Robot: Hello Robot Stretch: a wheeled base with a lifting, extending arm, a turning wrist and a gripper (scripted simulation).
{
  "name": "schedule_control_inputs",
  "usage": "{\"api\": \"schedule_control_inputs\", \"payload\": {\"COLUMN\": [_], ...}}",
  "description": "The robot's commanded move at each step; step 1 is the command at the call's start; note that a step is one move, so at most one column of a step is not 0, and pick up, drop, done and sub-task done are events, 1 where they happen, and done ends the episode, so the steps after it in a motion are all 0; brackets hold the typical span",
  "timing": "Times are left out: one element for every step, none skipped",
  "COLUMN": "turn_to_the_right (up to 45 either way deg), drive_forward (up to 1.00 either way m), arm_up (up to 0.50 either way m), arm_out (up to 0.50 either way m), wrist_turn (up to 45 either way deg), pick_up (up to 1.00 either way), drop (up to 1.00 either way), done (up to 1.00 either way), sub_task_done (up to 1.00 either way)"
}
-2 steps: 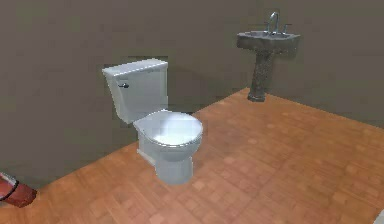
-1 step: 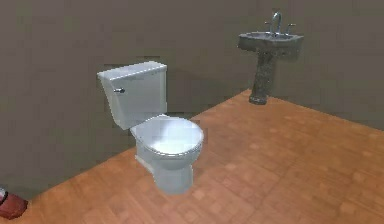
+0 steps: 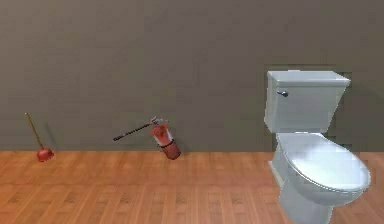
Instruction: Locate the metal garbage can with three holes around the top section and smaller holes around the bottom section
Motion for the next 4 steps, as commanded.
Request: {"api": "schedule_control_inputs", "payload": {"turn_to_the_right": [-9.0, 0.0, -45.0, -12.0], "drive_forward": [0.00, 0.35, 0.00, 0.00], "arm_up": [0.00, 0.00, 0.00, 0.00], "arm_out": [0.00, 0.00, 0.00, 0.00], "wrist_turn": [0.0, 0.0, 0.0, 0.0], "pick_up": [0.00, 0.00, 0.00, 0.00], "drop": [0.00, 0.00, 0.00, 0.00], "done": [0.00, 0.00, 0.00, 0.00], "sub_task_done": [0.00, 0.00, 0.00, 0.00]}}
